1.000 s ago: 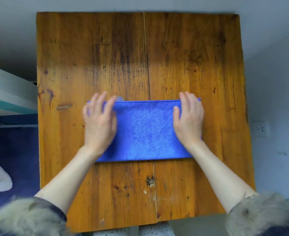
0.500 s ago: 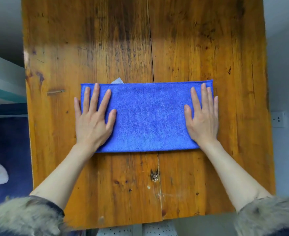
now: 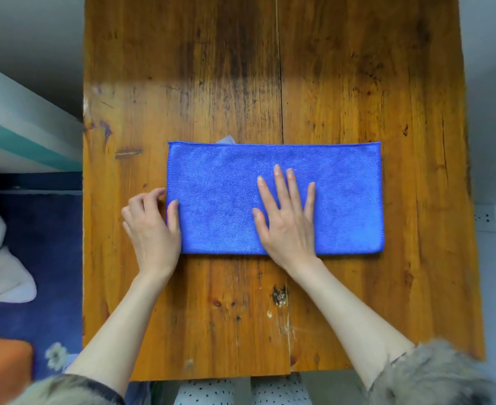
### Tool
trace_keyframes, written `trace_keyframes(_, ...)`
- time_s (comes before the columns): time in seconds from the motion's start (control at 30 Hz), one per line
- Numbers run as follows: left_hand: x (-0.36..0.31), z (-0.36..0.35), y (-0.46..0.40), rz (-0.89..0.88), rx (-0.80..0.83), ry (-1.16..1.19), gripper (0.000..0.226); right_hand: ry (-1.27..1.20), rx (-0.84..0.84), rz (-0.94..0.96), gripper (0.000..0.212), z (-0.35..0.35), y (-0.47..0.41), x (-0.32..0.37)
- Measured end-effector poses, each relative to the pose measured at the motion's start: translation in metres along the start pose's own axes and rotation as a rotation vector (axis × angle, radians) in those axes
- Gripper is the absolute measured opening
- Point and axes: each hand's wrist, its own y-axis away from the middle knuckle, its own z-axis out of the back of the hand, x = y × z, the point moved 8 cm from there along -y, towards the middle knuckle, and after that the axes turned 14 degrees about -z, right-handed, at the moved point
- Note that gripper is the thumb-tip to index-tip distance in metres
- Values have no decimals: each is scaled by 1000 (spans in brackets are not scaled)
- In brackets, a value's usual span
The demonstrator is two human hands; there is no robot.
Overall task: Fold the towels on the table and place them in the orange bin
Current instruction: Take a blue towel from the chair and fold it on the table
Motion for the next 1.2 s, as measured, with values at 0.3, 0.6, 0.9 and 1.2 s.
trace_keyframes(0.3, 13, -8, -14, 232, 212, 39, 29, 117, 18, -35, 55, -16, -1, 9)
trace_keyframes(0.6, 8, 1, -24, 241, 297, 279, 11, 153, 50, -52, 56, -19, -2, 9)
trace_keyframes(0.9, 6, -6, -22, 444, 497, 780, 28, 169, 69, -46, 57, -20, -1, 10)
trace_keyframes(1.2, -48, 25, -22, 378, 437, 794, 27, 28, 210, -41, 62, 0, -5, -7)
